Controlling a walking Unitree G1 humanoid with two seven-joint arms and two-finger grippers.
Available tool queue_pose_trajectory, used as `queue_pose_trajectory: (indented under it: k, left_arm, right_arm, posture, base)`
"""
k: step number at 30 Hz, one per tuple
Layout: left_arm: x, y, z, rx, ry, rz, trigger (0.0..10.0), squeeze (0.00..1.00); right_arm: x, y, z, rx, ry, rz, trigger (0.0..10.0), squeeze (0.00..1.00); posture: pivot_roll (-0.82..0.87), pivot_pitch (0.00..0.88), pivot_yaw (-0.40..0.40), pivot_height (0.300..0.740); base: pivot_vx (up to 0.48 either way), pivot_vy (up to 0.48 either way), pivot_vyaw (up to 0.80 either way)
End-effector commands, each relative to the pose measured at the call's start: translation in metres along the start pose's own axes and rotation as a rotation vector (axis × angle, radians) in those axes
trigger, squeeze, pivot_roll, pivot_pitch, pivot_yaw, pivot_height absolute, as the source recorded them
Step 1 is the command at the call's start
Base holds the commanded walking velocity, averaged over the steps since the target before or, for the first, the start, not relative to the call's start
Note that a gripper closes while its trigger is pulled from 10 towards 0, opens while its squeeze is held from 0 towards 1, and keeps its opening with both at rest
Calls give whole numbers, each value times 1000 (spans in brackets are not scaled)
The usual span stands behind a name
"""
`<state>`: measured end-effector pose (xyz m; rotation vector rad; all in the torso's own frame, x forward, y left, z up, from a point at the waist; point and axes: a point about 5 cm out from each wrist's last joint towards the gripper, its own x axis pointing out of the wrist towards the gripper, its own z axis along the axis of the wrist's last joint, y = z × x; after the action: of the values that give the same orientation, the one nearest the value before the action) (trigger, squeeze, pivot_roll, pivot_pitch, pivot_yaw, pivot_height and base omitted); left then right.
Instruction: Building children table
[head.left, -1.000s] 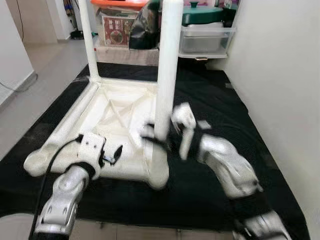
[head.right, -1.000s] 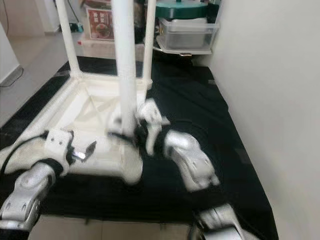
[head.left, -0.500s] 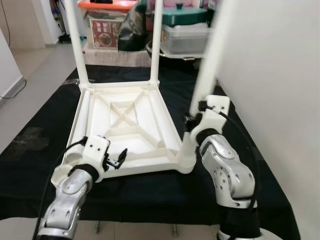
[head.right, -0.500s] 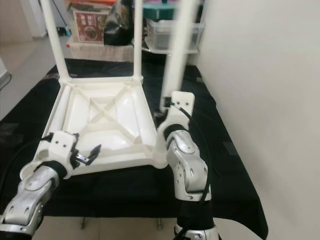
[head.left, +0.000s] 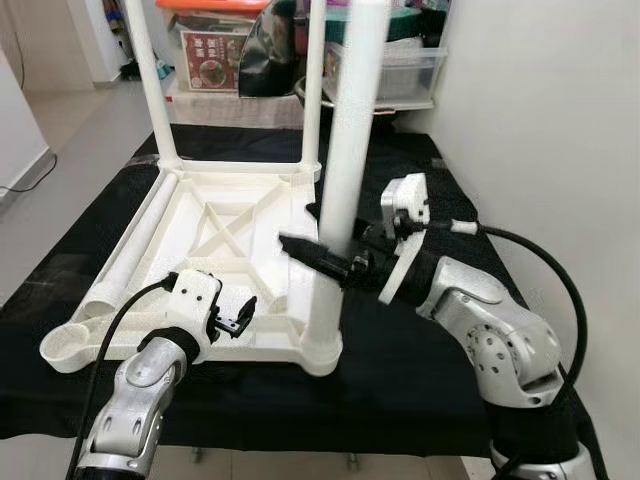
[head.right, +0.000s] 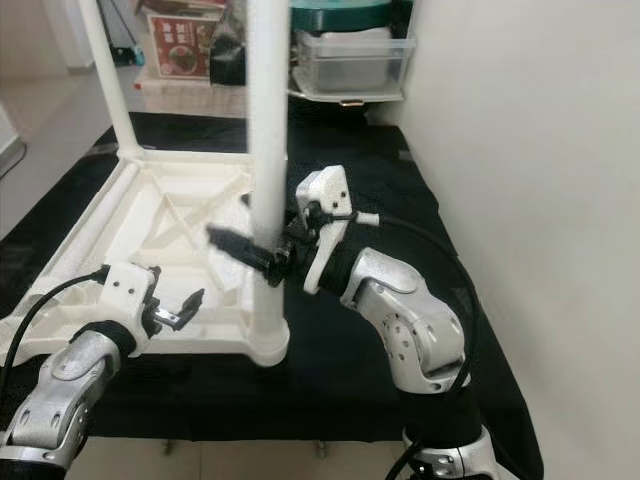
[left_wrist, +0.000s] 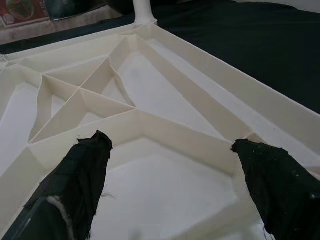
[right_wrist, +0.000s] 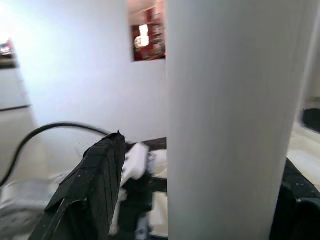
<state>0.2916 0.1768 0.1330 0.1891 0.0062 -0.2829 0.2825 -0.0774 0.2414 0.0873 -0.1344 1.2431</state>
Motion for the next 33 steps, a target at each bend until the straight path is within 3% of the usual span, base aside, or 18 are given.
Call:
queue_pose_trajectory:
  k: [1, 2, 3, 7, 10, 11, 14, 17, 18, 20, 21, 22, 23, 24, 29, 30, 31, 33]
  left_arm:
    - [3, -2, 0, -10, -1, -9, 10000, 0]
    - [2, -1, 0, -8, -3, -5, 10000, 0]
    - [1, -1, 0, -8, -4, -4, 10000, 0]
    - [0, 0, -1, -7, -2, -1, 10000, 0]
    - [-3, 1, -3, -4, 4, 2, 10000, 0]
    - [-3, 1, -3, -4, 4, 2, 10000, 0]
    - [-3, 0, -3, -4, 3, 0, 10000, 0]
    - [-2, 0, -2, -6, 2, -1, 10000, 0]
    - [-2, -1, -3, -7, 4, -10, 10000, 0]
    - [-2, -2, -3, -8, 6, -15, 10000, 0]
    - [-2, -3, -4, -8, 8, -20, 10000, 0]
    - [-2, -3, -4, -8, 8, -20, 10000, 0]
    - [-1, -3, -4, -7, 9, -23, 10000, 0]
    - [-1, -3, -4, -7, 9, -23, 10000, 0]
    - [1, -1, -2, -5, 5, -20, 10000, 0]
    - [1, -1, -2, -6, 4, -19, 10000, 0]
    - [1, -1, -2, -6, 4, -19, 10000, 0]
    - [0, -1, -3, -7, 4, -19, 10000, 0]
  right_arm:
    - [9, 6, -17, 19, 54, 90, 9922, 0]
    - [20, 2, -31, 30, 96, 87, 1059, 0]
    - [22, 1, -33, 33, 105, 88, 0, 0]
    - [25, -10, -40, 28, 151, -24, 0, 0]
    - [3, -69, -69, 41, 320, -779, 0, 0]
    - [3, -69, -69, 41, 320, -779, 0, 0]
    - [-26, -81, -72, 44, 307, -1131, 0, 0]
    - [-31, -76, -65, 19, 268, -1206, 0, 0]
    - [-21, -56, -55, -9, 226, -1185, 8078, 0]
    - [-15, -50, -54, -3, 220, -1150, 8078, 0]
    - [-9, -44, -51, -22, 207, -1112, 10000, 0]
    - [-9, -44, -51, -22, 207, -1112, 10000, 0]
    - [-5, -41, -46, -20, 163, -1068, 10000, 255]
    - [-4, -41, -43, -12, 128, -1039, 10000, 1000]
    - [1, -52, -25, -10, 56, -917, 10000, 1000]
    - [4, -56, -18, -5, 27, -829, 10000, 0]
    - [4, -56, -18, -5, 27, -829, 10000, 0]
    - [9, -47, -5, 12, -43, -597, 10000, 0]
  posture:
    - [125, 0, -90, 740]
    - [133, 0, -96, 740]
    - [133, 0, -96, 740]
    - [133, 0, -96, 740]
    - [126, 0, -90, 740]
    - [126, 0, -90, 740]
    - [125, 0, -89, 740]
    - [122, 0, -82, 740]
    - [105, 0, -67, 740]
    - [105, 0, -67, 740]
    - [102, 0, -65, 740]
    - [102, 0, -65, 740]
    - [100, 0, -62, 740]
    - [100, 0, -62, 740]
    - [100, 0, -64, 740]
    - [98, 0, -63, 740]
    - [98, 0, -63, 740]
    - [95, 0, -63, 740]
  base:
    - [0, 0, 0]
    - [0, 0, 0]
    - [0, 0, 0]
    - [0, 0, 0]
    - [0, 0, 0]
    - [0, 0, 0]
    - [0, 0, 0]
    - [0, 0, 0]
    - [0, 0, 0]
    - [0, 0, 0]
    - [0, 0, 0]
    - [0, 0, 0]
    - [0, 0, 0]
    - [0, 0, 0]
    - [0, 0, 0]
    - [0, 0, 0]
    - [0, 0, 0]
    - [0, 0, 0]
